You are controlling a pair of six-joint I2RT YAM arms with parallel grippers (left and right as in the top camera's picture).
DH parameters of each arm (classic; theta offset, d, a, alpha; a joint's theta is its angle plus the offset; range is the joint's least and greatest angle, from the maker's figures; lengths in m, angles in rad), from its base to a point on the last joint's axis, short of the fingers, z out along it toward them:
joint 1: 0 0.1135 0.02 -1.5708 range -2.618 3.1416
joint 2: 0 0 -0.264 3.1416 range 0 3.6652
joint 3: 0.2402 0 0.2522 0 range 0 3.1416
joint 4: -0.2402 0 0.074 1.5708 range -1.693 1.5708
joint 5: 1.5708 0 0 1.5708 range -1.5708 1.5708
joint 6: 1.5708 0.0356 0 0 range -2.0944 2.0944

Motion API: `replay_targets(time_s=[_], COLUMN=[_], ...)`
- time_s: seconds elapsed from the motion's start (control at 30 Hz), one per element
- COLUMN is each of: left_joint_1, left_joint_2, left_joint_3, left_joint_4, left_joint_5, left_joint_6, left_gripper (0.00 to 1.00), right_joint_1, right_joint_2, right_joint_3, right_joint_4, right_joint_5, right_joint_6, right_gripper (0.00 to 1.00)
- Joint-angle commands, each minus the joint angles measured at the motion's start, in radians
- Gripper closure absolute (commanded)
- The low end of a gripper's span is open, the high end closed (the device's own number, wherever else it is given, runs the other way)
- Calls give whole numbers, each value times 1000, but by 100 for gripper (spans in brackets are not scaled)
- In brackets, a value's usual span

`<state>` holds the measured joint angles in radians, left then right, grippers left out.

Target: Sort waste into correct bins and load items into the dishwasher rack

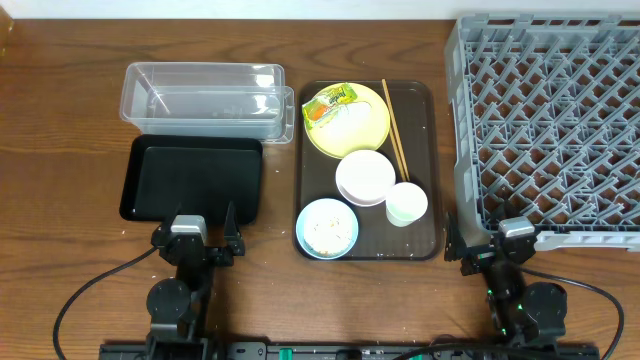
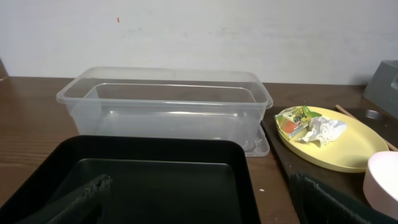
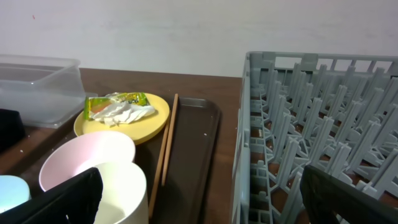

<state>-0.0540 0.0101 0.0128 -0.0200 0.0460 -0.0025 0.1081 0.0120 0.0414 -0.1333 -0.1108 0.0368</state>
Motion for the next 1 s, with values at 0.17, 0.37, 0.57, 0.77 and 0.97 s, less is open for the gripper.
replay_targets(time_s=[0.17,0.37,0.57,0.77,0.97], left_joint_1=[5,5,5,4,-29], left_joint_2=[2,57,283,603,896], left_joint_3=[-8,59,237,491,801], left_joint_4=[-46,-47,-55,-117,-301], left_joint_5=[0,128,188,256,272], left_joint_6=[6,6,6,10,76], left_gripper=[9,8,9,9,9], right_joint_1=[13,13,6,-13,-13], right_joint_2=[2,5,56,223,469], right_joint_3=[-6,3,73,232,423], right_joint_4=[2,2,2,-10,-49], right_joint_5=[5,2,3,2,1], right_joint_6=[-8,-9,-84,-132,-143], right_gripper=[1,1,1,1,1])
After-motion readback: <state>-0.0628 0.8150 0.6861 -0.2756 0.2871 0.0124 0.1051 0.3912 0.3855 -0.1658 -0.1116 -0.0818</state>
